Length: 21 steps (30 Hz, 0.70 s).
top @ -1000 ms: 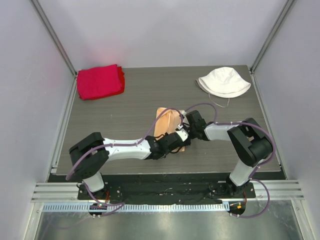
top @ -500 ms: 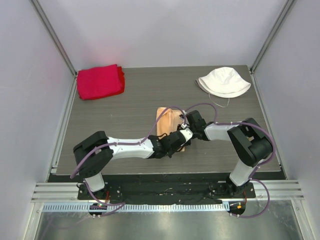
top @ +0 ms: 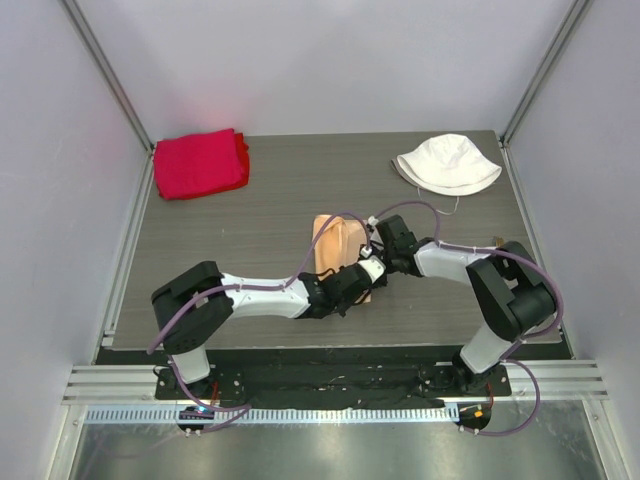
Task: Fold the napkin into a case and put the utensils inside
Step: Smooth out the 2/3-rectangle-folded napkin at the center of the board.
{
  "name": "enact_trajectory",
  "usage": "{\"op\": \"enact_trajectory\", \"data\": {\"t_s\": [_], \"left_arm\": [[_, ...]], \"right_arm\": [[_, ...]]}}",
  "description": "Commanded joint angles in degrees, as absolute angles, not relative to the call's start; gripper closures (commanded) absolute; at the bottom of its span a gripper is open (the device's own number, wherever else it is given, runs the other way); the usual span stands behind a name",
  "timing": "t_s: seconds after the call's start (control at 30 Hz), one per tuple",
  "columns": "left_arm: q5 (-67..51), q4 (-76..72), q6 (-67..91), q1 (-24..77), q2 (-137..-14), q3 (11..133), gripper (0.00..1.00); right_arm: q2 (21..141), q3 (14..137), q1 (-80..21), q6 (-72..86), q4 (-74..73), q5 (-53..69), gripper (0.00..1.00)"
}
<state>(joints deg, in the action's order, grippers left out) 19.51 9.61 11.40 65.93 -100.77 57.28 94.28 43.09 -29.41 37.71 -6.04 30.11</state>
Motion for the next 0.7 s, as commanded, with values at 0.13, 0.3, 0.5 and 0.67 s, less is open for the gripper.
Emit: {"op": "enact_trajectory", "data": {"t_s": [0.13,0.3,0.5,0.67], "left_arm": [[21.4,9.2,13.1,66.1,-98.9,55.8,1.00],[21.4,9.2,13.6,66.0,-98.3,55.5,0.99],[21.4,8.5,13.7,66.0,-98.0,55.1,0.98],[18.9,8.8,14.9,65.7,-91.4,53.9,0.76]], "right_arm": [[93.0,48.8,-29.1,35.9,-8.7,31.2,0.99],[97.4,50.3,-30.7,37.7,-5.2,32.6,0.99],[102.2,49.7,-31.6,38.6,-1.5,33.0,0.99],[105.0,48.3,-30.6,36.8,-1.1,32.3,0.99]]}}
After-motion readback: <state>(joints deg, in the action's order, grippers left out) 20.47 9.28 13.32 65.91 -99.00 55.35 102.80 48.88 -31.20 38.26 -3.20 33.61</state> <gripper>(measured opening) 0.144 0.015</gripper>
